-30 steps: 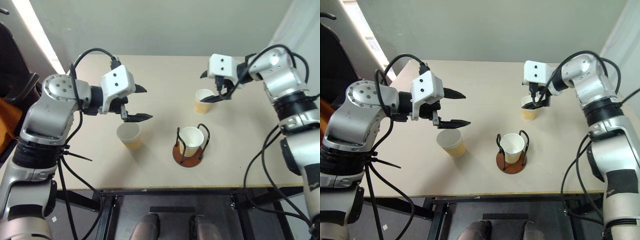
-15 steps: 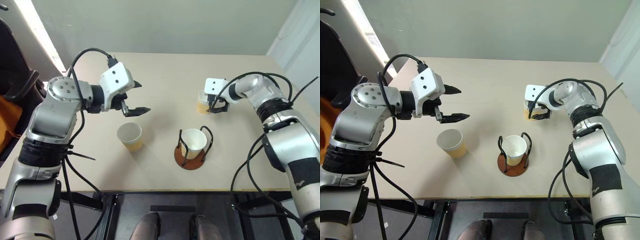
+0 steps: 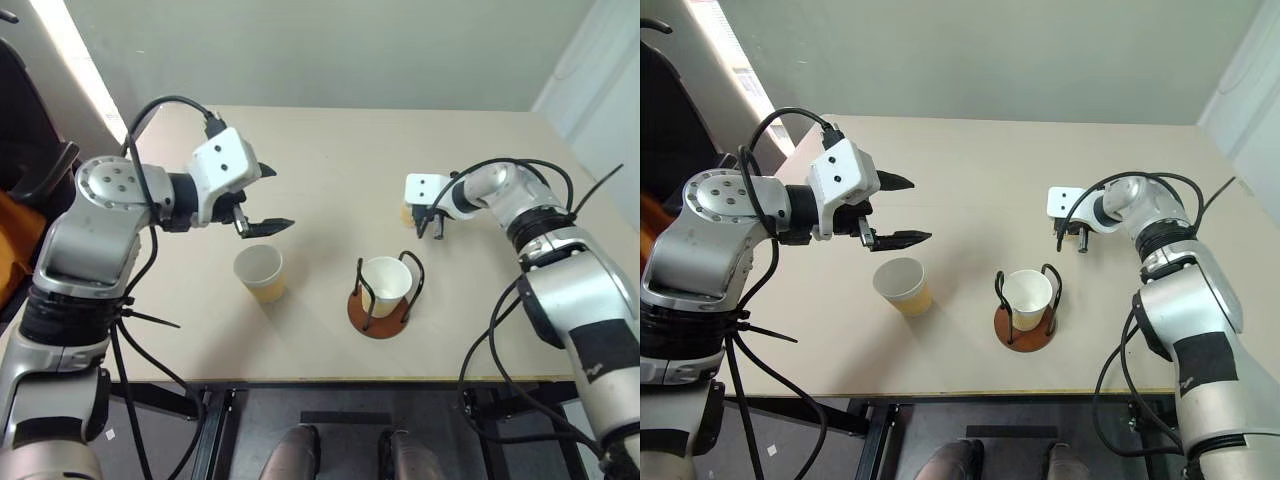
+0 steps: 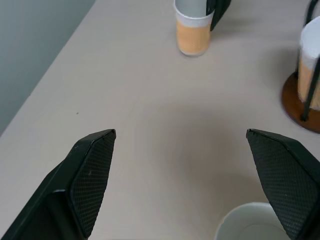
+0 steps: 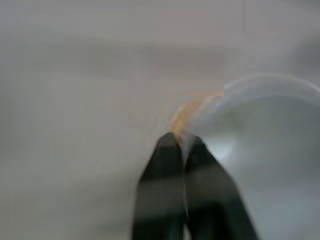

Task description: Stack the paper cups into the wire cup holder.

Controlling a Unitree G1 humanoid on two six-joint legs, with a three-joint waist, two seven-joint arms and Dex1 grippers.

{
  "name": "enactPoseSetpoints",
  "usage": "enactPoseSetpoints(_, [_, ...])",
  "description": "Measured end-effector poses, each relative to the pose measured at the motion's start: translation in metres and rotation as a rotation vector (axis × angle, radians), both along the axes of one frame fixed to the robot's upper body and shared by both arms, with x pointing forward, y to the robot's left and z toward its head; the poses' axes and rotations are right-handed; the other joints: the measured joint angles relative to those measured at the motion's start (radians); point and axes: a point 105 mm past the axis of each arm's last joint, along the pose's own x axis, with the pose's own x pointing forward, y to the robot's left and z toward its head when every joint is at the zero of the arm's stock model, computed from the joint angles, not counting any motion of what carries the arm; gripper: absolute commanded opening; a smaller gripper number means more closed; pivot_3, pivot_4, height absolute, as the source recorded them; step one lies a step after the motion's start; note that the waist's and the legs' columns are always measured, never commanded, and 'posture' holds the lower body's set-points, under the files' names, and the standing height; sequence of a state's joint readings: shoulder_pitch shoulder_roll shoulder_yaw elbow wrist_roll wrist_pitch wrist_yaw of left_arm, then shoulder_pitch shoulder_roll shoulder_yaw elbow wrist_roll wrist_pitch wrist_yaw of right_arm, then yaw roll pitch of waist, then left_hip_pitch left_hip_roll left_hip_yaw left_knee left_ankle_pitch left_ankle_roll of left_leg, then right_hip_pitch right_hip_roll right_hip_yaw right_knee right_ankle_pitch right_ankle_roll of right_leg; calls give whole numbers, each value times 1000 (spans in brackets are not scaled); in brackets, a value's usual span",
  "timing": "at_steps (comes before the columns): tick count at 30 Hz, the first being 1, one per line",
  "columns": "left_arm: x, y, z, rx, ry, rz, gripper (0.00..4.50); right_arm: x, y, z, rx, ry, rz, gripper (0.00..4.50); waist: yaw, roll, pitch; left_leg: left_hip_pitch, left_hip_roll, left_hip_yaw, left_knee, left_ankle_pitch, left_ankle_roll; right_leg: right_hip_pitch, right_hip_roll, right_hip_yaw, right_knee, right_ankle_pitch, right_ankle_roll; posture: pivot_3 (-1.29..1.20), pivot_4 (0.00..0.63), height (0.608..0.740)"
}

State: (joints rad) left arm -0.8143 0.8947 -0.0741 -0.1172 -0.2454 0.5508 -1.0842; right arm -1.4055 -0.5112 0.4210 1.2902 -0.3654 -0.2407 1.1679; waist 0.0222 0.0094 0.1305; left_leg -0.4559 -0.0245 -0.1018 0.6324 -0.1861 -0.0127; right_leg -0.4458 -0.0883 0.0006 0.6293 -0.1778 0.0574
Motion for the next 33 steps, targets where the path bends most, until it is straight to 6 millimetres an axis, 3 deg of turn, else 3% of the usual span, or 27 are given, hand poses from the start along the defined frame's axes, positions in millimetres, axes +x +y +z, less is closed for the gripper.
enactPoseSetpoints(5, [-5, 3, 2, -2, 11, -14, 4500, -33, -1, 62, 69, 13, 217, 19, -1, 0, 0, -1, 1, 0, 0, 2, -1, 0, 1, 0, 1, 0, -1, 0, 150, 740])
enactPoseSetpoints(8, [-5, 2, -1, -2, 22, -31, 4500, -75, 2, 101, 132, -36, 341, 19, 3, 0, 0, -1, 1, -1, 0, 3, -1, 2, 2, -1, 0, -2, -4, 0, 150, 740])
enactPoseSetpoints(9, [-5, 3, -2, -3, 28, -28, 4500, -87, 3, 104, 140, -23, 369, 19, 3, 0, 0, 0, 1, -1, 0, 3, -1, 3, 2, -1, -1, -3, -4, 0, 150, 740])
enactPoseSetpoints(13, [4, -2, -4, 6, 25, -35, 4500, -133, 25, 86, 147, 105, 505, 19, -7, -1, 0, 3, 2, 0, 2, 3, 0, 7, 2, -1, -3, -7, -11, 0, 150, 740])
enactPoseSetpoints(18, [7, -8, -6, 17, 21, -63, 4500, -154, 40, 67, 127, 185, 557, 19, -16, -1, 0, 6, 2, 0, 2, 4, 8, 6, 2, 0, 3, -6, -10, 0, 150, 740])
enactPoseSetpoints(25, [10, -6, -4, 27, 7, -48, 4500, -154, 41, 59, 82, 166, 550, 19, -15, -1, 0, 10, 2, -1, 2, 8, 10, 6, 2, 0, 9, -5, -12, 0, 150, 740])
enactPoseSetpoints(33, [8, -5, -3, 35, 6, -43, 4500, -138, 46, 44, -4, 103, 559, 19, -15, -1, 0, 11, 2, -1, 2, 8, 10, 6, 2, 0, 12, -5, -13, 0, 150, 740])
